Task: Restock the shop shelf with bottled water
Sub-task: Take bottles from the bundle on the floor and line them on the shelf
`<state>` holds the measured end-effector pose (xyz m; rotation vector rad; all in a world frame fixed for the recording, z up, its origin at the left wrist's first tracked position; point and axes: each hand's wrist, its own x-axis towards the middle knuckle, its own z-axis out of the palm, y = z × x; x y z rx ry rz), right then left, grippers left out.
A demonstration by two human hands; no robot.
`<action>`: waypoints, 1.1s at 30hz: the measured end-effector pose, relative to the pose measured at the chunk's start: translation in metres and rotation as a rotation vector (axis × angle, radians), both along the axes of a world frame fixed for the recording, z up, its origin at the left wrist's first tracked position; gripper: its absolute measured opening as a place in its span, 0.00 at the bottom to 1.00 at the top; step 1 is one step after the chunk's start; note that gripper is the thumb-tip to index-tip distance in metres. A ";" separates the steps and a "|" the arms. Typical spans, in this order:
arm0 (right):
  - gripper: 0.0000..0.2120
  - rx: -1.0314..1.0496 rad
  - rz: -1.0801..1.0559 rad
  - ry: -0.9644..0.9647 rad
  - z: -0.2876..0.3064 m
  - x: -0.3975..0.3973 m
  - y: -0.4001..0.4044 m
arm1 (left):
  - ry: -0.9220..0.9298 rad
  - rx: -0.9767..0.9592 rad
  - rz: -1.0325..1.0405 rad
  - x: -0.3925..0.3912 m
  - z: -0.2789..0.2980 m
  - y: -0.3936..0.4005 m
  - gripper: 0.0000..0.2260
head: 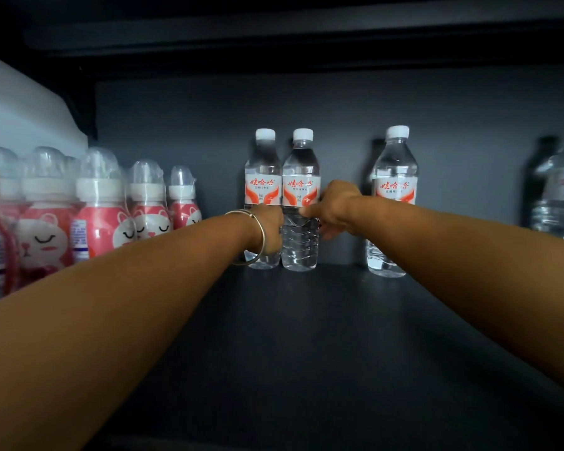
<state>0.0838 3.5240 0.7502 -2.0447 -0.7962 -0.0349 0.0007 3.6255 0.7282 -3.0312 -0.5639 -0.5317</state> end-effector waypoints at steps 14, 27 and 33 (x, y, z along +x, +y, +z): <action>0.27 -0.873 -0.035 -0.690 -0.004 -0.060 -0.105 | 0.132 0.166 -0.009 -0.034 0.016 -0.080 0.22; 0.26 -0.835 -0.326 -0.586 -0.045 -0.164 -0.398 | -0.041 0.043 -0.333 -0.116 -0.023 -0.371 0.26; 0.23 -0.859 -0.458 -0.446 -0.129 -0.185 -0.549 | -0.054 -0.026 -0.559 -0.118 -0.106 -0.515 0.25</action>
